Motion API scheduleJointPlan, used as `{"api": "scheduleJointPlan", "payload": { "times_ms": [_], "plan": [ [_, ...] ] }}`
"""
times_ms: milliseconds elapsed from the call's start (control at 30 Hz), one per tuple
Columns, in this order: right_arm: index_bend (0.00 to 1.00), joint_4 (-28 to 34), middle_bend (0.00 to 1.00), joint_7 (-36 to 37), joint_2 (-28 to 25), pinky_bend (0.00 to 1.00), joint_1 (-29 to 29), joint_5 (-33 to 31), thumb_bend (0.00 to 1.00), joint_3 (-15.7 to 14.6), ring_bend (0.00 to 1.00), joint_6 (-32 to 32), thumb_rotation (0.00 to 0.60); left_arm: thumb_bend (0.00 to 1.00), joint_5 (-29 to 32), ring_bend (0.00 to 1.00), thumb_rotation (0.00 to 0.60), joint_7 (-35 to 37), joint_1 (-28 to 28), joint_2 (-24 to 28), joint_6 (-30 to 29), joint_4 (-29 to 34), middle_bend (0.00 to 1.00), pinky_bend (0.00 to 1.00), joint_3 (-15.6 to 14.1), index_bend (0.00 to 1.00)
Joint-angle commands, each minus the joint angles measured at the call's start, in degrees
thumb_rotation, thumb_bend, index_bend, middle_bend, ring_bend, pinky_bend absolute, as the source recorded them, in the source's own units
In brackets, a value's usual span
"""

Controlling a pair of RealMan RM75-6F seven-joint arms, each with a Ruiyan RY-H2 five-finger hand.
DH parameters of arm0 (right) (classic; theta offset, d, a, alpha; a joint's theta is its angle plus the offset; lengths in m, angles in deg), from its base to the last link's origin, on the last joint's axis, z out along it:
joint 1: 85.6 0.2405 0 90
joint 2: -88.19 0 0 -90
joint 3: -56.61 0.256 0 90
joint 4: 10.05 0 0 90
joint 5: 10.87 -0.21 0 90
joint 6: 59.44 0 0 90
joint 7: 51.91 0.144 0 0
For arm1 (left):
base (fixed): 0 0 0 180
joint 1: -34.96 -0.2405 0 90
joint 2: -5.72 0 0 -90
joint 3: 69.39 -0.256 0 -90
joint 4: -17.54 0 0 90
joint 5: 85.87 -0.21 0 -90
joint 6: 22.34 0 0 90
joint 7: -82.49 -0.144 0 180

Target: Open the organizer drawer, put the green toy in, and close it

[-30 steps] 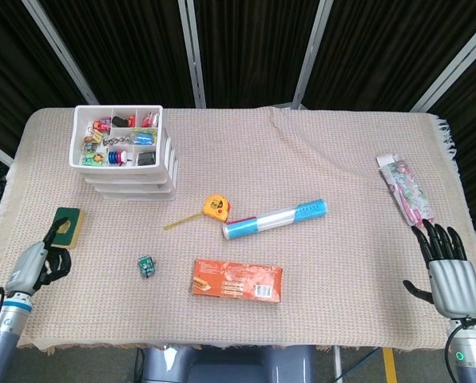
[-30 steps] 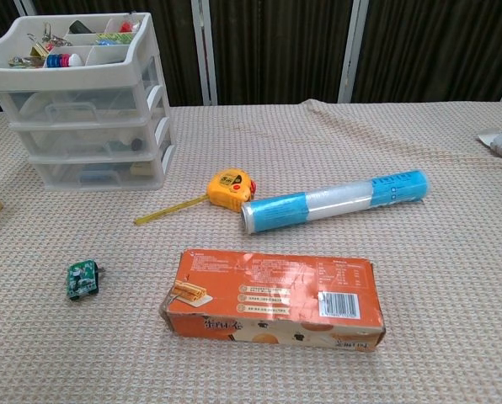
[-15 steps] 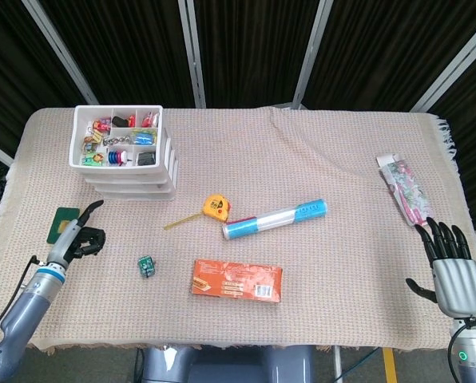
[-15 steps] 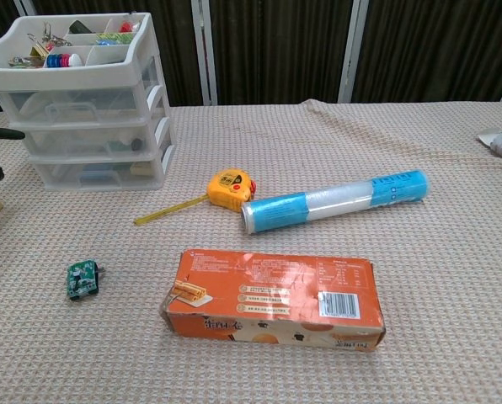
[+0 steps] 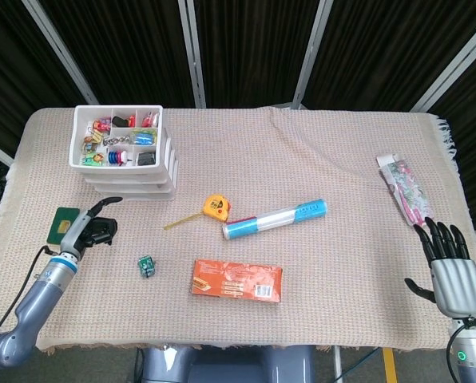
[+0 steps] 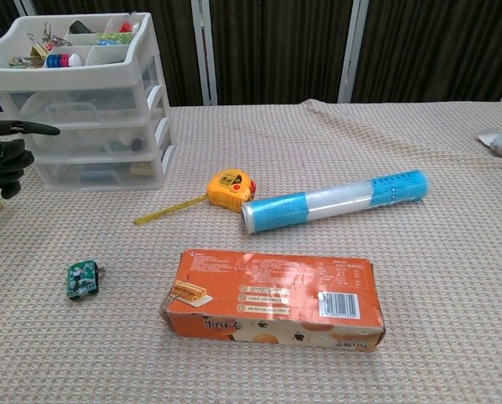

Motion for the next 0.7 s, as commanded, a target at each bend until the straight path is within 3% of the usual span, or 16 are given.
{"api": "scheduleJointPlan", "payload": {
  "times_ms": [33,700],
  "plan": [
    [0.09,-0.1,0.00,0.0,0.0,0.02,0.0,0.0,0.01,0.0,0.00,0.1,0.600,0.69,0.4,0.78,0.600,0.4,0.8,-0.7,0.7,-1.0,0.80,0.67,0.5,0.19],
    [0.09,-0.2,0.00,1.0,-0.1,0.02,0.0,-0.6,0.01,0.1,0.00,-0.5,0.600,0.69,3.5,0.79,0.600,-4.1,3.8,-5.2,-2.2,-6.6,0.81,0.67,1.4,0.17]
  ]
}}
